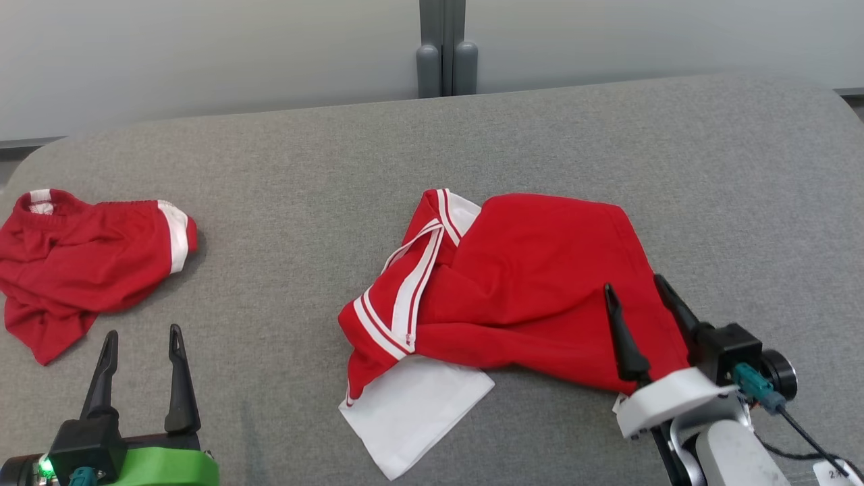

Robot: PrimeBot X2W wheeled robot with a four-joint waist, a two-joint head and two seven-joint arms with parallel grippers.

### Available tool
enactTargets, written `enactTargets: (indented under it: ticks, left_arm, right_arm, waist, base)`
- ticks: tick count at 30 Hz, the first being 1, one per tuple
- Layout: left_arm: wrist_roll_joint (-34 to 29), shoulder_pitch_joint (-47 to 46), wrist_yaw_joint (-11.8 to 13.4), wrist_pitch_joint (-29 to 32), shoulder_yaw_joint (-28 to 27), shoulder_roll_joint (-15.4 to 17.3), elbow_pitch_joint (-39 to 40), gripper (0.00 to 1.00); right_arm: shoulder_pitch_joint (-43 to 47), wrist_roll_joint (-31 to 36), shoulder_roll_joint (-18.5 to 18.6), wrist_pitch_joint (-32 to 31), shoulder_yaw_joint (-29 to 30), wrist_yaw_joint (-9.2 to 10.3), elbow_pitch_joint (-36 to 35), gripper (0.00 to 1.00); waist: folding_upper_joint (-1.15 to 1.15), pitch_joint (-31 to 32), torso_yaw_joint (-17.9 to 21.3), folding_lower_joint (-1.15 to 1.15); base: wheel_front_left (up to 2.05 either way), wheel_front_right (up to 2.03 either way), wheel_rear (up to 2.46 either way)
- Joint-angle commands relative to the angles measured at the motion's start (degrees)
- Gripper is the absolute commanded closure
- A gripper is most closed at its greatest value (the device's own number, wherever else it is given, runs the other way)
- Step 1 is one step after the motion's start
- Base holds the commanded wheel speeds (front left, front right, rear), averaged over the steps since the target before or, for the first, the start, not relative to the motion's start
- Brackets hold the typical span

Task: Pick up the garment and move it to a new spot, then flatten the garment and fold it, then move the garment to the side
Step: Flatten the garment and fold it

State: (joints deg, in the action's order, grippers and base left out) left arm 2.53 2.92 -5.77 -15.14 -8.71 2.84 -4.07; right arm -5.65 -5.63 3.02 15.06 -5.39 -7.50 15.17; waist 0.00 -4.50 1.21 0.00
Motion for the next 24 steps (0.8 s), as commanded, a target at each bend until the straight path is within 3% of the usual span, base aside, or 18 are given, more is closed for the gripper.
enactTargets:
  ticks: [1,6,13,24]
  left_arm:
    - [0.0,0.3,0.4,0.0,-0.1,0.1,0.1,0.0]
    - [0.3,-1.0,0.3,0.0,0.3,0.1,0.3,0.0]
    - [0.8,-2.9,0.0,0.0,0.9,0.1,0.1,0.0]
    - [1.8,-5.2,0.3,0.0,2.1,0.1,0.1,0.0]
  right_arm:
    - [-2.3,0.7,0.4,0.2,0.0,0.02,0.7,0.0]
    - [-10.7,1.8,3.0,0.2,-0.6,0.02,4.9,0.0]
    - [-22.5,1.3,6.7,-1.1,-1.7,0.02,15.9,0.0]
    - [-31.5,-2.0,10.0,-3.9,-5.9,0.02,34.8,0.0]
  waist:
    - [0.0,-0.3,0.0,0.0]
    - [0.0,-1.6,-0.3,0.0]
    - [0.0,-4.0,-1.8,0.0]
    - [0.0,-8.2,-4.2,0.0]
  base:
    - [0.0,0.0,0.0]
    - [0.0,0.0,0.0]
    - [0.0,0.0,0.0]
    - [0.0,0.0,0.0]
